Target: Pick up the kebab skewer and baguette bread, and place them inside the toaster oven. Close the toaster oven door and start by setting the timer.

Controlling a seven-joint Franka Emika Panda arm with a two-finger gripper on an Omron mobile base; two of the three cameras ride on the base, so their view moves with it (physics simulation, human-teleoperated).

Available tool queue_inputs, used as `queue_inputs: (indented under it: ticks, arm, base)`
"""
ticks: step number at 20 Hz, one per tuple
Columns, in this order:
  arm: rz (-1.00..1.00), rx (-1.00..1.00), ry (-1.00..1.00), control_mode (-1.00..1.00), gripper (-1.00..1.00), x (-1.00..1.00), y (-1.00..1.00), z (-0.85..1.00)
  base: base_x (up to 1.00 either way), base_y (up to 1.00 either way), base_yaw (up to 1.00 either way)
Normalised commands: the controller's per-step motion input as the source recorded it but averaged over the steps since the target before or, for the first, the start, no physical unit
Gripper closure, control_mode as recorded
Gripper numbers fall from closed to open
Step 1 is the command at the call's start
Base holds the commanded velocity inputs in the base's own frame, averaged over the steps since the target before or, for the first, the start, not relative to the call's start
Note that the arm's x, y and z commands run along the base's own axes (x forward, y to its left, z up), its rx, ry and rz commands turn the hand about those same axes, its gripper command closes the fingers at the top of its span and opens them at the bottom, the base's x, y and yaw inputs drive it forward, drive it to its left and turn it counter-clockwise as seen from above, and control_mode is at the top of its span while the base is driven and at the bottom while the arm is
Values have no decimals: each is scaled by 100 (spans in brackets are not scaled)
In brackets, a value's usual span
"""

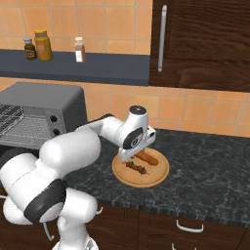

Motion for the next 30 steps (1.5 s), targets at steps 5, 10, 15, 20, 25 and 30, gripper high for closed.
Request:
queue_inputs:
  ticks: [5,10,15,20,25,30]
  arm:
    - [9,-10,-11,-100,100,-77,83,72]
    - [3,-5,-10,-100,100,-54,76,79]
    - [6,-3,-17,-100,100,-56,53,78]
    - [7,-5,-14,-100,100,-38,75,77]
    - [11,-7,-1,-100,100,-6,93,51]
    - [3,-7,0,-100,100,8,100,3]
  base:
    - [0,0,0]
    - [0,0,0]
    - [0,0,0]
    - [0,0,0]
    - [0,0,0]
    - [0,0,0]
